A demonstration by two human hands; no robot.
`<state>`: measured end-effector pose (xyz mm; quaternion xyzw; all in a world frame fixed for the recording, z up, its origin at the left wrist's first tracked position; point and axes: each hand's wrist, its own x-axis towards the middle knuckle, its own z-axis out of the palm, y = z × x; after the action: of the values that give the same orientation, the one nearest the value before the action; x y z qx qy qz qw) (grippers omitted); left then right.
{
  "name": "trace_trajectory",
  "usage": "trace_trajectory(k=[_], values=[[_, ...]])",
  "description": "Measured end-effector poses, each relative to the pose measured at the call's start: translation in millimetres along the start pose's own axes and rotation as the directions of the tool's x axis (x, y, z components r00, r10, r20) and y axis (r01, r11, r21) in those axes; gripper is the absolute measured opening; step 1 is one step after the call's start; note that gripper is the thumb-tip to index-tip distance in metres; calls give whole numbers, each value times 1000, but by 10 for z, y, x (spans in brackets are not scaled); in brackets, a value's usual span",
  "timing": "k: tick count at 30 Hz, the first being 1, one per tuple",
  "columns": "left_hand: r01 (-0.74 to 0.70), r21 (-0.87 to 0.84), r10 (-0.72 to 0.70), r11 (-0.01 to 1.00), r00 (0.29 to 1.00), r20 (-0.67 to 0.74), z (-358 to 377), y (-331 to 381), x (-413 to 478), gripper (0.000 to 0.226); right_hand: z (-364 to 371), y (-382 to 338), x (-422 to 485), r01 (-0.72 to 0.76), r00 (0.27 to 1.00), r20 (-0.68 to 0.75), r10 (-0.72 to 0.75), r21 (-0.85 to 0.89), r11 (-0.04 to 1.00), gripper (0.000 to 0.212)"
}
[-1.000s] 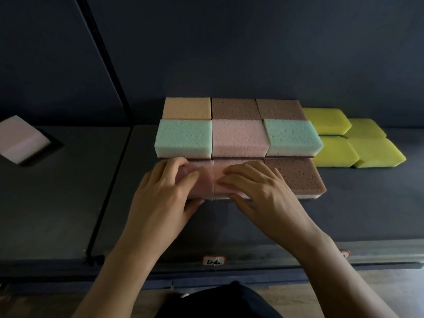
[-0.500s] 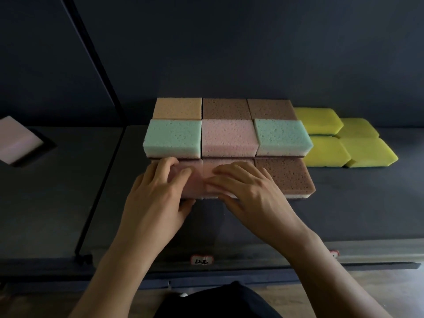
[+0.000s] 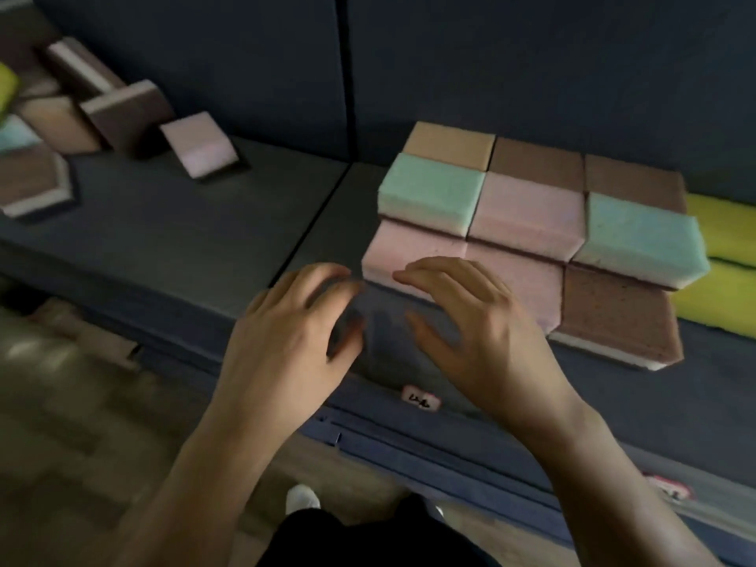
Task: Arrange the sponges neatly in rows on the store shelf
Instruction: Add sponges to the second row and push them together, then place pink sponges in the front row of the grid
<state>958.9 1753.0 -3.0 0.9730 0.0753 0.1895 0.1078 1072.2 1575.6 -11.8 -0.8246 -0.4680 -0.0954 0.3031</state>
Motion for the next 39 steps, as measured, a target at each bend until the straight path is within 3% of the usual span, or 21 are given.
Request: trace_trajectory(k=[4, 10, 19, 39], values=[[85, 33, -84, 996, 996, -22, -132, -306, -214, 29, 234, -287, 168, 45, 998, 48, -48, 56, 997, 36], [180, 49, -178, 982, 983, -46, -460, -1074, -435, 34, 766, -890, 694, 85, 995, 55, -85, -1, 996, 39], [157, 124, -152, 980, 987, -49, -830, -2286, -349, 39, 1478, -1613, 1491, 39, 999, 24, -37, -71, 997, 43], [194, 92, -189, 977, 980, -59, -902, -3072, 335, 45, 2035, -1382, 3170, -209, 955, 162, 249, -228, 951, 51]])
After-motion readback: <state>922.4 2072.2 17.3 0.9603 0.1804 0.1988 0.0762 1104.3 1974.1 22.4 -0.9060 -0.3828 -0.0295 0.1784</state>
